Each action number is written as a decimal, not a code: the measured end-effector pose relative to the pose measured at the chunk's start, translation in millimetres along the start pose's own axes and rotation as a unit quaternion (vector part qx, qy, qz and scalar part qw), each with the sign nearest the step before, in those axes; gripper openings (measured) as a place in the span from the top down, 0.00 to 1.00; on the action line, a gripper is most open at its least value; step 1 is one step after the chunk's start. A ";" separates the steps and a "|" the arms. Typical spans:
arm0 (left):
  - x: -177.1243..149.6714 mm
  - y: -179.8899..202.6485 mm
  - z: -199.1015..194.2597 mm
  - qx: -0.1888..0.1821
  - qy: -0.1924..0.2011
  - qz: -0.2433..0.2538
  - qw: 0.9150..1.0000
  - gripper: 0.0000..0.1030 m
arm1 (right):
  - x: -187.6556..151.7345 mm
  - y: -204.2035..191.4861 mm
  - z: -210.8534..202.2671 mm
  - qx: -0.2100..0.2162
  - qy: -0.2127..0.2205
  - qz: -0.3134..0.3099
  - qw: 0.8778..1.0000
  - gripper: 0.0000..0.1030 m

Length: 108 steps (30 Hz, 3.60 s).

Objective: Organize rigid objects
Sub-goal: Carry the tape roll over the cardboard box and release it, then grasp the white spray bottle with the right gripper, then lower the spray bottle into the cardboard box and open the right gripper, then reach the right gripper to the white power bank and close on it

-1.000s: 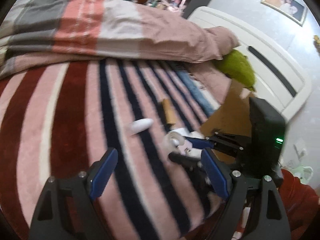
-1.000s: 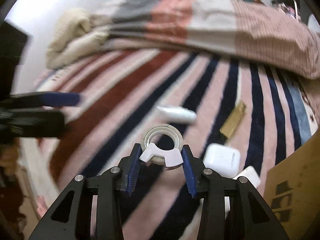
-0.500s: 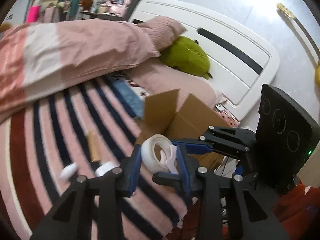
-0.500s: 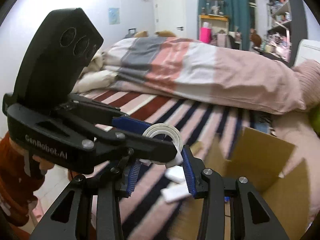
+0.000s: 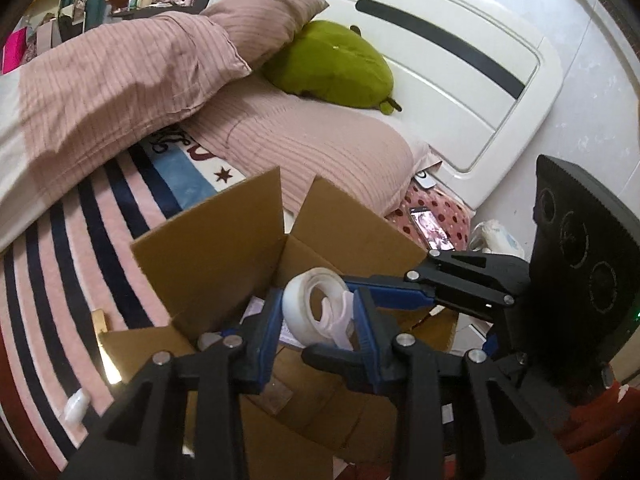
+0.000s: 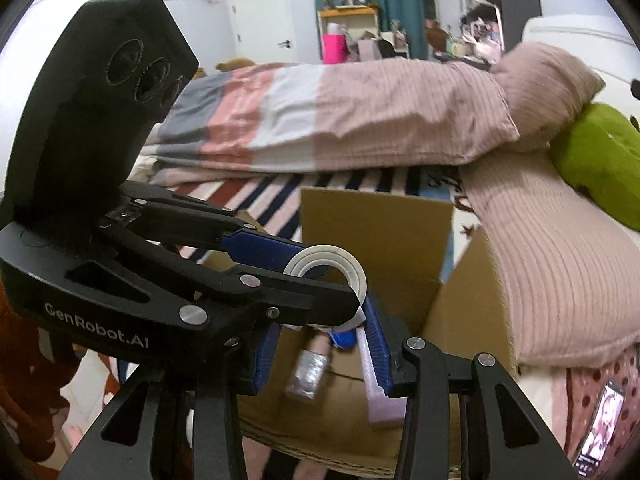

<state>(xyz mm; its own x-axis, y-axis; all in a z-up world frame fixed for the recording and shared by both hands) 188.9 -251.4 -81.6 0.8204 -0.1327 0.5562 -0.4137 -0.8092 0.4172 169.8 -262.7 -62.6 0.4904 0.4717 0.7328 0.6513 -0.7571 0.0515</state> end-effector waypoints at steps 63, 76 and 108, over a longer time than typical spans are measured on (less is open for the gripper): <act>-97.3 -168.8 -157.0 0.053 0.126 -0.129 0.982 0.31 | 57.6 -228.8 93.4 0.105 0.039 -0.168 0.979 0.43; -29.9 -57.6 -91.2 0.007 0.077 -0.036 0.996 0.70 | 47.2 -107.2 21.0 0.037 0.054 -0.117 0.991 0.43; -7.9 -31.2 -70.6 0.040 0.075 -0.019 0.996 0.25 | 11.9 -45.5 -1.7 -0.013 -0.008 -0.083 0.996 0.31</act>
<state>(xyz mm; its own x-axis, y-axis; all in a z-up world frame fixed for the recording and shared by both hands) 167.5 -184.8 -48.2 0.7642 -0.0178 0.6448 -0.3446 -0.8563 0.3847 145.1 -223.4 -55.1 0.3864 0.5984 0.7019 0.7090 -0.6794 0.1890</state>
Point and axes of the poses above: each gripper's, at about its wrist camera, not at the fingertips, and z roughly the way its jaws point, y to its right, x to its top, the point moved 10 cm from there along z, roughly the way its jaws point, and after that the axes turned 9 degrees about -z, right-handed, at the moved point
